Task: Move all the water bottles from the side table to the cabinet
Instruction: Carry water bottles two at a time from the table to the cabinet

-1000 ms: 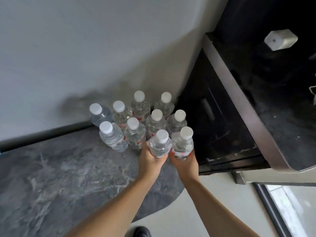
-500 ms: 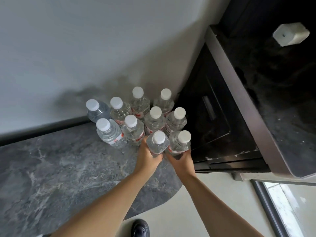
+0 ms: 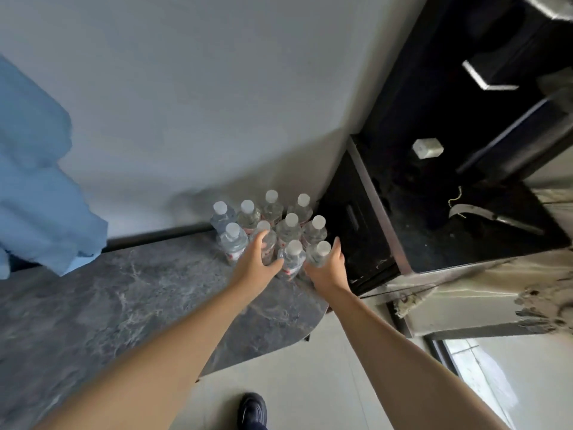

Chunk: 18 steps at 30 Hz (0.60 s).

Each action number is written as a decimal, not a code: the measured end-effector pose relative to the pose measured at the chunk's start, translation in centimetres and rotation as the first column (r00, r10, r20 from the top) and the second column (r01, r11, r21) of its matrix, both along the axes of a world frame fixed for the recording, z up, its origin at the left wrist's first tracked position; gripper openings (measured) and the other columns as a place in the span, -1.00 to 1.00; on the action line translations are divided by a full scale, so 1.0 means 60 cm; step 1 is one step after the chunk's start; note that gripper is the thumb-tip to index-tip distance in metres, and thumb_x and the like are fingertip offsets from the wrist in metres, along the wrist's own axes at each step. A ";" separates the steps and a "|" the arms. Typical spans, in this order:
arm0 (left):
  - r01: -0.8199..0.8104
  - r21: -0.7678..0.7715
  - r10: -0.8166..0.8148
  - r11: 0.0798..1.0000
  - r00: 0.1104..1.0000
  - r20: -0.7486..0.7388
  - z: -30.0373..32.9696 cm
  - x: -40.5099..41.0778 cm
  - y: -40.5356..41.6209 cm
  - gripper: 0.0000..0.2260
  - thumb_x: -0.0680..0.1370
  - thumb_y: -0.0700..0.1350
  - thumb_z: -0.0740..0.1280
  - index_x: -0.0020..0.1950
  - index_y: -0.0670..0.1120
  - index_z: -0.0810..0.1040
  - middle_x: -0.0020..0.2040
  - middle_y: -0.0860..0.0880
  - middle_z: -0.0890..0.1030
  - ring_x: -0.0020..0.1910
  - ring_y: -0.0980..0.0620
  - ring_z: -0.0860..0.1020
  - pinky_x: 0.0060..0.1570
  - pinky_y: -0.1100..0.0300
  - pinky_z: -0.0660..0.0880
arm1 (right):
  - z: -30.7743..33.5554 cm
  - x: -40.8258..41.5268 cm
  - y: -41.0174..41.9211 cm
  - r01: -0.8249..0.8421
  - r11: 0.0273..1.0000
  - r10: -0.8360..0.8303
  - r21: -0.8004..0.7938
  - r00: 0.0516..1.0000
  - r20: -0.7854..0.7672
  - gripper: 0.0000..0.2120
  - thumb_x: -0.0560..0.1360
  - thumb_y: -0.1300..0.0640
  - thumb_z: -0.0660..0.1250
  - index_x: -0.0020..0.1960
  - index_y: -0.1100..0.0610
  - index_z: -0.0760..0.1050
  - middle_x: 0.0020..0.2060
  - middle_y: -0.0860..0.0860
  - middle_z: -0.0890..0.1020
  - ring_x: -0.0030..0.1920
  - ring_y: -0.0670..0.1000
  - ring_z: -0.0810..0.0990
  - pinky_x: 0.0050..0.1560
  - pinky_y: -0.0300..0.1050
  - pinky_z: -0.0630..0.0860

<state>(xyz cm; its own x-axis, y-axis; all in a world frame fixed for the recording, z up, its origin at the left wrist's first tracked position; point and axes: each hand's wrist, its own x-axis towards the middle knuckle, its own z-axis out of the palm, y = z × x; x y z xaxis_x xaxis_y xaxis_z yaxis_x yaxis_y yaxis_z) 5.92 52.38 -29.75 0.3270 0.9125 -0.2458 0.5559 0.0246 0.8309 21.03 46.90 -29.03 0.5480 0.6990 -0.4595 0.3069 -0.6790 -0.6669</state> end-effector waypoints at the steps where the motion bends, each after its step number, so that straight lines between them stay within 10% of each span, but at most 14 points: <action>1: -0.006 0.045 0.006 0.999 1.000 -0.009 0.028 -0.012 0.000 -0.41 0.48 -0.07 0.42 0.45 -0.05 0.27 0.32 -0.10 0.48 0.29 -0.01 0.45 0.14 0.23 0.34 | 0.028 -0.011 0.003 -0.018 0.999 0.017 0.035 0.999 0.041 -0.13 0.51 0.10 0.38 0.59 0.10 -0.13 0.55 0.14 0.08 0.45 0.17 0.32 0.28 0.00 0.39; 10: -0.149 0.262 0.164 0.954 0.986 -0.035 0.228 -0.273 -0.053 -0.57 0.49 -0.11 0.39 0.35 -0.10 0.42 0.14 -0.11 0.55 0.13 -0.04 0.53 0.04 0.26 0.38 | 0.239 -0.261 0.038 -0.450 0.874 0.355 0.182 0.848 0.394 -0.43 0.52 0.18 0.28 0.49 0.15 0.21 0.45 0.08 0.33 0.43 0.13 0.27 0.35 0.03 0.31; 18: -0.317 0.332 0.383 0.888 0.911 -0.155 0.320 -0.653 -0.216 -0.65 0.51 -0.07 0.34 0.29 -0.04 0.44 0.15 -0.04 0.58 0.12 0.07 0.53 0.01 0.16 0.45 | 0.331 -0.672 -0.021 -0.881 0.470 0.717 0.056 0.418 0.558 -0.58 0.56 0.11 0.22 0.41 0.07 0.36 0.38 0.07 0.42 0.38 0.13 0.34 0.32 0.00 0.30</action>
<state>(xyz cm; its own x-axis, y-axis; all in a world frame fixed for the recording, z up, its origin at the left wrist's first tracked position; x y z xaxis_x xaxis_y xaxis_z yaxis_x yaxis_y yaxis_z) -33.27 39.43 -10.55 -0.0569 0.9981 0.0232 0.7183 0.0248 0.6953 -19.32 45.65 -9.19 -0.2844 0.9581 -0.0353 0.8747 0.2443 -0.4186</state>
